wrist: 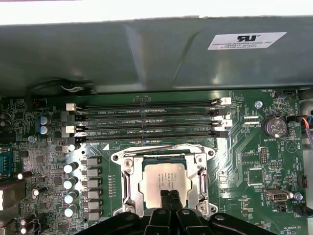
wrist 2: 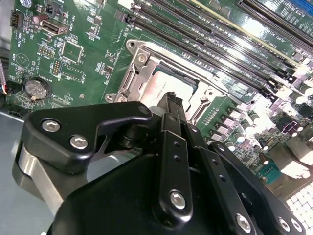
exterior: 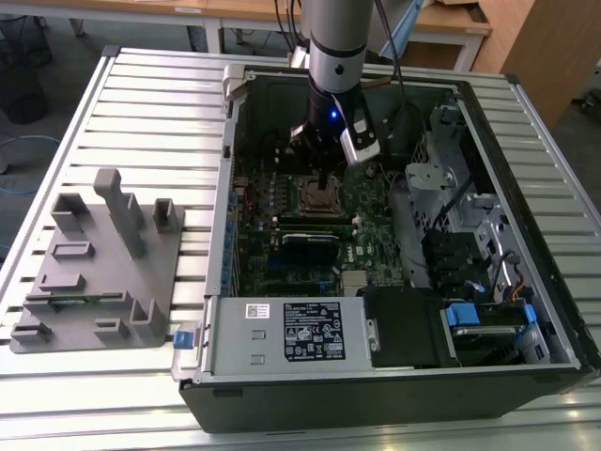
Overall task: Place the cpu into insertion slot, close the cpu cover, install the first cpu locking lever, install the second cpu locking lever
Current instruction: 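Install the second cpu locking lever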
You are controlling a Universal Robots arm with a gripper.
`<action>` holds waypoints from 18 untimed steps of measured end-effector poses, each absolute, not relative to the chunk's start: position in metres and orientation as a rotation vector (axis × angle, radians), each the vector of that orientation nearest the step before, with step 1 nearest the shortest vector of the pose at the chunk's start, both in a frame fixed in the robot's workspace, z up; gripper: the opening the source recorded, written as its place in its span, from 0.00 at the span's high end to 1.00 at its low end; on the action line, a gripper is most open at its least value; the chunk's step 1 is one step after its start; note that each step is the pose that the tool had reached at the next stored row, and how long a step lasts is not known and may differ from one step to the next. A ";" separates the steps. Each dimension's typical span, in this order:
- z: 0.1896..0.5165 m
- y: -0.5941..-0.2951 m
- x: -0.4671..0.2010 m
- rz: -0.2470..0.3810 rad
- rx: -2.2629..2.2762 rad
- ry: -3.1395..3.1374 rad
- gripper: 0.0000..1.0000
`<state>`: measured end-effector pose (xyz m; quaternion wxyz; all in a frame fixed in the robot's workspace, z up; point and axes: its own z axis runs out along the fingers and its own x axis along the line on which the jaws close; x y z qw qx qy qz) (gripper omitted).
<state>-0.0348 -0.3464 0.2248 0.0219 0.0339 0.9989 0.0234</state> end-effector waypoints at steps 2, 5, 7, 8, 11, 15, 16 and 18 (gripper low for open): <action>0.226 -0.346 -0.035 0.072 0.105 3.095 0.89; 0.226 -0.346 -0.035 0.072 0.105 3.095 0.89; 0.227 -0.346 -0.035 0.071 0.105 3.096 0.89; 0.227 -0.346 -0.035 0.071 0.105 3.096 0.89; 0.229 -0.346 -0.035 0.072 0.105 3.095 0.89; 0.231 -0.346 -0.035 0.072 0.105 3.095 0.89; 0.231 -0.346 -0.035 0.072 0.105 3.095 0.89; 0.232 -0.346 -0.035 0.072 0.105 3.095 0.89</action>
